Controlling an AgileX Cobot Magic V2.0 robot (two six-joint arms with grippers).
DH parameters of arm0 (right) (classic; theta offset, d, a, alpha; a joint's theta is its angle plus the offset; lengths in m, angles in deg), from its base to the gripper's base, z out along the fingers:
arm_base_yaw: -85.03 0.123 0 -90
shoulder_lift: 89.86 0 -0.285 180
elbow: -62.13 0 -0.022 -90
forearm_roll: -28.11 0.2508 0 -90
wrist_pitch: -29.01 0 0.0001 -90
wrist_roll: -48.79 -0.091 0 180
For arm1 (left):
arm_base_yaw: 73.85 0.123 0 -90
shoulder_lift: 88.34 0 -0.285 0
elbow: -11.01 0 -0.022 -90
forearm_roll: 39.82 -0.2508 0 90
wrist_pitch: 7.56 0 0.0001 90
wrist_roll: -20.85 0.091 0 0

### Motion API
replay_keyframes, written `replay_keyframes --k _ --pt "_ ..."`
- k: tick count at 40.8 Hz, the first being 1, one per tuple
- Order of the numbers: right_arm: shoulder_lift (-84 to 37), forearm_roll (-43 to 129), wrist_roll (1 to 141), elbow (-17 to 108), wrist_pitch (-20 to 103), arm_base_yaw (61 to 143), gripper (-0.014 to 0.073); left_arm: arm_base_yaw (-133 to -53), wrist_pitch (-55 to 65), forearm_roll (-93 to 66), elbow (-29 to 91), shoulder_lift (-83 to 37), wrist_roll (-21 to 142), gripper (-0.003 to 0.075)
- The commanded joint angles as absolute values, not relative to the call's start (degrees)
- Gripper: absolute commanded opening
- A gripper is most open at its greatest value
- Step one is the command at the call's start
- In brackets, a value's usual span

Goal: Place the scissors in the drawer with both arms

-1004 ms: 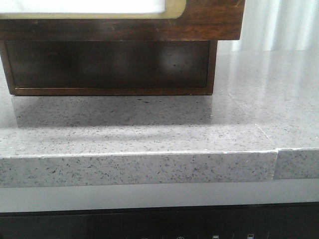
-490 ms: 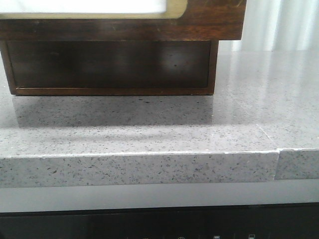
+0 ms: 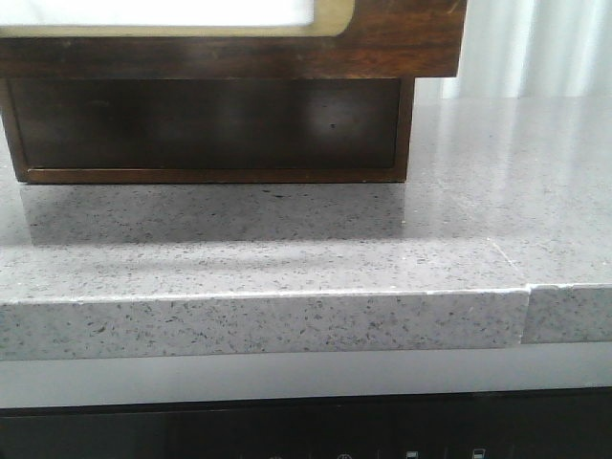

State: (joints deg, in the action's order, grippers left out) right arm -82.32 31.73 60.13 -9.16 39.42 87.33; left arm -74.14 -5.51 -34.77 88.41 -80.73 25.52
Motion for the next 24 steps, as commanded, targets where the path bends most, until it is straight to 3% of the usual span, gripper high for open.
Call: replay_keyframes --k 1,7,24 --pt "-83.68 31.41 60.16 -11.81 30.02 86.17 -0.0117 -74.48 -10.65 -34.4 89.92 -81.73 25.07 -0.002" --pt "-83.6 31.72 60.16 -16.86 24.53 85.6 -0.0117 -74.48 -10.65 -34.4 89.92 -81.73 25.07 -0.002" --pt "-83.6 31.78 59.51 -16.61 24.02 85.6 -0.0117 -74.48 -10.65 -34.4 89.92 -81.73 25.07 -0.002"
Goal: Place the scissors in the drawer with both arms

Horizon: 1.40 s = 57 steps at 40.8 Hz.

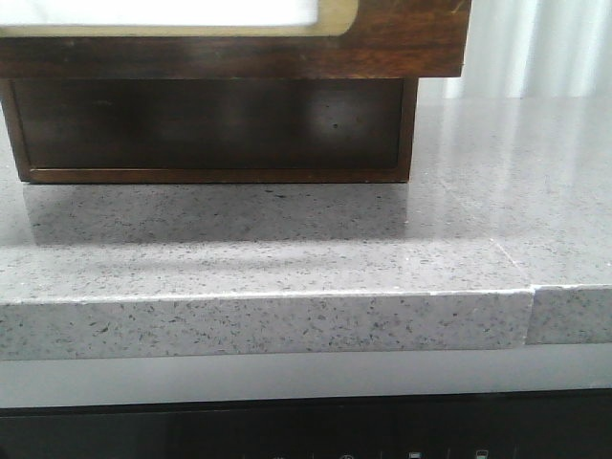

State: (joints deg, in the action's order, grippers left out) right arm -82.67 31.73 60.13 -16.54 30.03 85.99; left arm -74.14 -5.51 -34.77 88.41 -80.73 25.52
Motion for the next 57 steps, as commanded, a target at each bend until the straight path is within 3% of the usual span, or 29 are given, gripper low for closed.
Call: replay_keyframes --k 1,14,57 --pt "-83.6 31.71 59.13 -16.61 23.74 85.6 -0.0117 -74.48 -10.65 -34.4 89.92 -81.73 25.07 -0.002" --pt "-83.65 23.83 44.04 -16.62 23.12 85.6 -0.0117 -74.48 -10.65 -34.4 89.92 -81.73 25.07 -0.002" --pt "-83.65 25.22 44.04 -16.62 25.03 85.6 -0.0117 -74.48 -10.65 -34.4 89.92 -81.73 25.07 -0.002"
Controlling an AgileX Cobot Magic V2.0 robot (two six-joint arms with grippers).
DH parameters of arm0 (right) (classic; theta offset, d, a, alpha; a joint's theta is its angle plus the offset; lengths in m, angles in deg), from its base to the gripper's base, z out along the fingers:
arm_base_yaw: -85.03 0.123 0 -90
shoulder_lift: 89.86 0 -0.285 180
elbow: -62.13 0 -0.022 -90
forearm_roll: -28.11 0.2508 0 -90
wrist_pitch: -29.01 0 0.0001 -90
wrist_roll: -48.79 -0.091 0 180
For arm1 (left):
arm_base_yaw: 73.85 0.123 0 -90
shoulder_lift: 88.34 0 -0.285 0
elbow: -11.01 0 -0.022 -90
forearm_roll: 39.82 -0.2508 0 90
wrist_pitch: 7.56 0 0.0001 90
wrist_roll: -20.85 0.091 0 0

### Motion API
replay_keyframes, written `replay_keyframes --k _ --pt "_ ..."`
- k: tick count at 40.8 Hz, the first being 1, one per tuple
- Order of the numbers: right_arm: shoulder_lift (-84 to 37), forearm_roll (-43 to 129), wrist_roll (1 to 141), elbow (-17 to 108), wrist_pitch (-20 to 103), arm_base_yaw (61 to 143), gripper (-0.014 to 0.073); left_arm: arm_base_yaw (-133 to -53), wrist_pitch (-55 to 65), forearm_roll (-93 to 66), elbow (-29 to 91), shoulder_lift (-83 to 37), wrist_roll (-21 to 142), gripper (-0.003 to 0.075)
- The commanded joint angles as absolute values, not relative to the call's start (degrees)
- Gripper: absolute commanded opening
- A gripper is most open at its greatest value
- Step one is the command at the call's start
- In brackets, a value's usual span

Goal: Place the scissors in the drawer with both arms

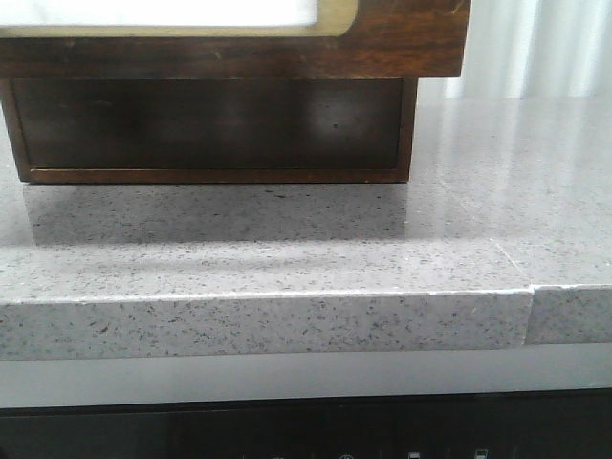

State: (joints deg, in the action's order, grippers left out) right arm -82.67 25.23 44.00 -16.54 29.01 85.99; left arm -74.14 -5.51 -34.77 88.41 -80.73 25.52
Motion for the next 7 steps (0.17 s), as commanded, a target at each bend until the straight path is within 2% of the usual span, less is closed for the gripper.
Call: replay_keyframes --k 1,7 --pt "-83.65 25.22 44.04 -16.62 25.03 85.6 -0.0117 -74.48 -10.65 -34.4 89.92 -81.73 25.07 -0.002" --pt "-83.65 25.22 44.04 -16.62 25.03 85.6 -0.0117 -74.48 -10.65 -34.4 89.92 -81.73 25.07 -0.002"
